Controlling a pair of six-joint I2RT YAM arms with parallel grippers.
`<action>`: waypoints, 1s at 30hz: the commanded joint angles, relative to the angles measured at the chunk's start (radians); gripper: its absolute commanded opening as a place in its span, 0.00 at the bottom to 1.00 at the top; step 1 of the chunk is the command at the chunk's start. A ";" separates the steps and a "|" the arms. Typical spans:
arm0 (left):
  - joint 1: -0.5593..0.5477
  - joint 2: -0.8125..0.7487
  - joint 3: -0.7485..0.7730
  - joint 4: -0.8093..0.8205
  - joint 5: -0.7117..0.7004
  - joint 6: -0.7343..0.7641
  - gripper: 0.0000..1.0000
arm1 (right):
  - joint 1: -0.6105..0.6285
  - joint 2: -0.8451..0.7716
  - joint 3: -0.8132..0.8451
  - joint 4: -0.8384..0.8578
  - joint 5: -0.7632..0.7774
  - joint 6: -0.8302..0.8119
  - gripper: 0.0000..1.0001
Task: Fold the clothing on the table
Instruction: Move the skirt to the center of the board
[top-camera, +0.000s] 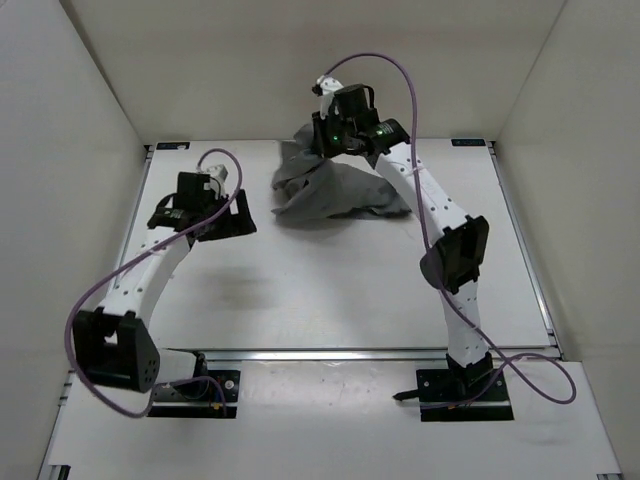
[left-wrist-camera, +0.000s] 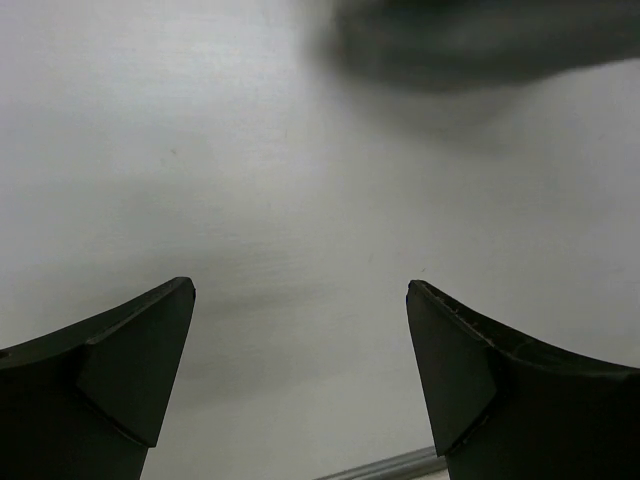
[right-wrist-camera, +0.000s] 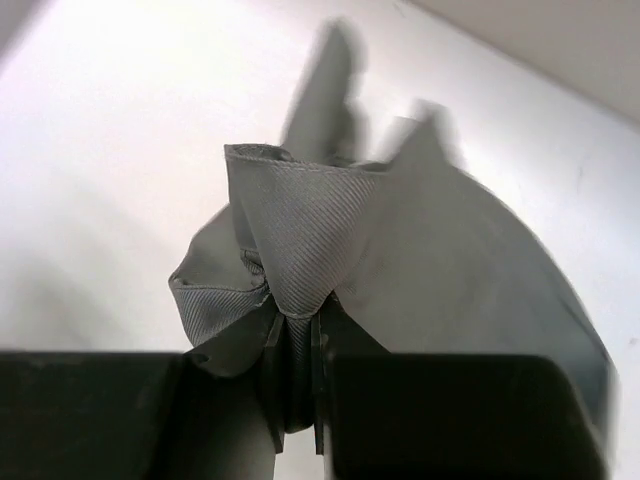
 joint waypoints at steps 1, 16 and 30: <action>0.027 -0.161 0.081 0.048 -0.019 -0.033 0.99 | 0.003 -0.259 0.040 0.069 -0.033 -0.069 0.00; 0.005 -0.258 0.009 0.143 0.114 -0.059 0.99 | -0.457 -0.756 -1.367 0.476 -0.374 0.152 0.00; -0.124 -0.156 -0.174 0.376 0.270 -0.121 0.99 | -0.224 -0.490 -0.933 0.384 -0.441 0.190 0.00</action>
